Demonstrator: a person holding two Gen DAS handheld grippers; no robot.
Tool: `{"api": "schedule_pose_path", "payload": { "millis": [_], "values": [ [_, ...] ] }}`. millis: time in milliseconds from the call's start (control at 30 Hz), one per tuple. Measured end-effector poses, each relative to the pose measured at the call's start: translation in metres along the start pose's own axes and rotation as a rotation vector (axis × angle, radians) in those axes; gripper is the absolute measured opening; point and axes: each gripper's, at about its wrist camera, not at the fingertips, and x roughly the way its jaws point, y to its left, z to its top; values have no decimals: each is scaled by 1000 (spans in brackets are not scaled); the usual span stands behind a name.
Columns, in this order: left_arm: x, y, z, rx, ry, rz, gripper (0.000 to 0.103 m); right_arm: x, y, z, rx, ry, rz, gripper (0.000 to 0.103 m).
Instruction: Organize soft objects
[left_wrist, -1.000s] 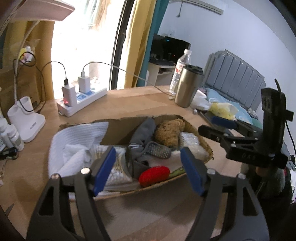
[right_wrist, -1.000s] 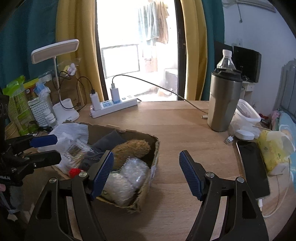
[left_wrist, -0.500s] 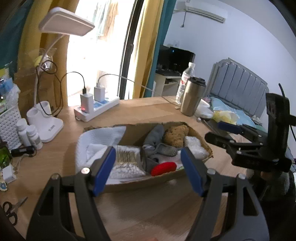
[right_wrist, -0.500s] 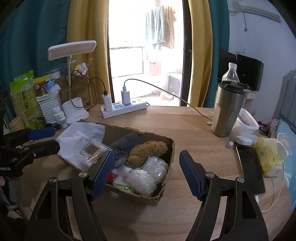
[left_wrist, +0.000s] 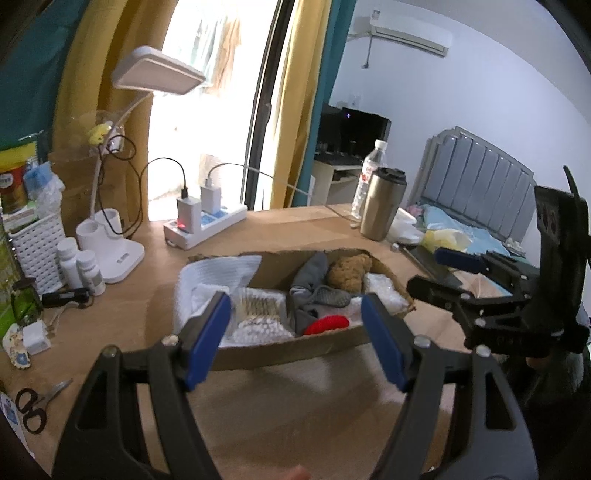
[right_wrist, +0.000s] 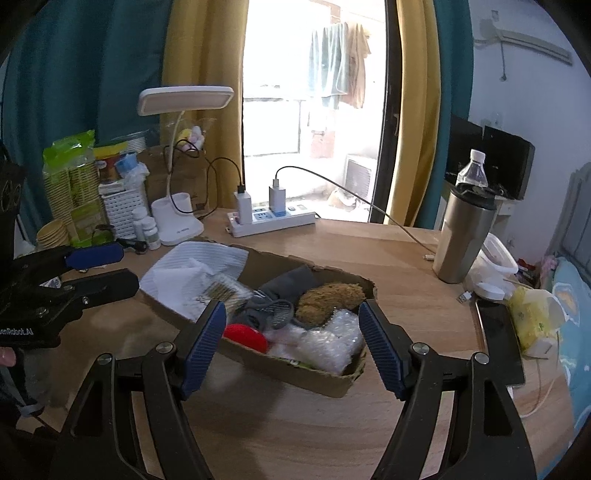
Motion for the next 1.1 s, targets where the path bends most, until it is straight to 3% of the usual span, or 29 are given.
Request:
{"api": "schedule_pose_path", "payload": {
  "millis": [133, 200, 267, 1100],
  "values": [
    [-15, 2, -3, -2, -23, 18, 75, -8, 7, -1, -7, -9, -5, 78],
    [-20, 3, -5, -4, -31, 25, 87, -14, 11, -1, -11, -15, -9, 78],
    [-27, 4, -6, -7, -40, 33, 92, -18, 14, -2, -13, -20, -13, 78],
    [-95, -15, -28, 35, -138, 57, 94, -78, 39, -27, -19, -85, -54, 78]
  ]
}}
